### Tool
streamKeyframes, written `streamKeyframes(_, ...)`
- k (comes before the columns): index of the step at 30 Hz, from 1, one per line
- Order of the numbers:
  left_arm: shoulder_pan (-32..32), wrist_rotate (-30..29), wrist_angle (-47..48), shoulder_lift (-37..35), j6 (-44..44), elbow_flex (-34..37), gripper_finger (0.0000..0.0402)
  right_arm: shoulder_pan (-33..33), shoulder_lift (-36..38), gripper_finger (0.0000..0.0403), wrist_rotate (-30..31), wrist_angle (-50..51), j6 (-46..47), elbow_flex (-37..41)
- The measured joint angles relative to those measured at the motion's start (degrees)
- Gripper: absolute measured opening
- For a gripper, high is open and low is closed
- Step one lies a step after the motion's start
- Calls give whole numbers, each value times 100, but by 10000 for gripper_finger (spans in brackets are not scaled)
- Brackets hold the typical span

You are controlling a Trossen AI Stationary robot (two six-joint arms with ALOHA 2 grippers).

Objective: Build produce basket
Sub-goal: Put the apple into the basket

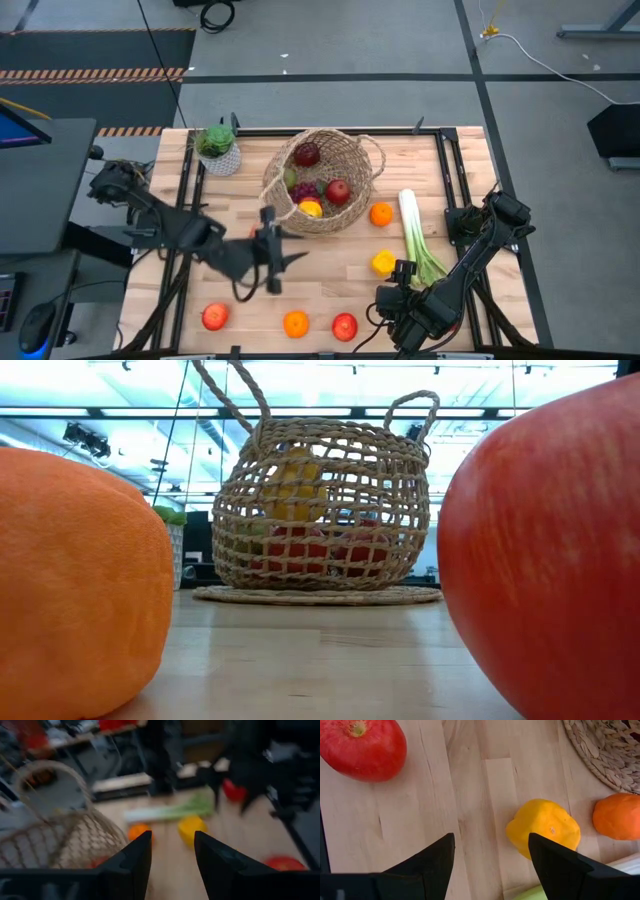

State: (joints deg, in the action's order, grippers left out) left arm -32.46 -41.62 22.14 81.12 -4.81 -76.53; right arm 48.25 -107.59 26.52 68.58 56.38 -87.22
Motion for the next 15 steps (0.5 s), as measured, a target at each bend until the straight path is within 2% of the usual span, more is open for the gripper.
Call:
streamKeyframes(6, -702, -8, 1579, 0, -1689, 0, 145, 0, 0, 259, 0, -16, 0, 0)
streamKeyframes(11, -1231, 5, 3200, 0, -3548, 0, 142, -4, 0, 259, 0, -45, 0, 0)
streamKeyframes(15, -1635, -14, 3950, 0, -4730, 0, 142, -7, 0, 259, 0, -68, 0, 0)
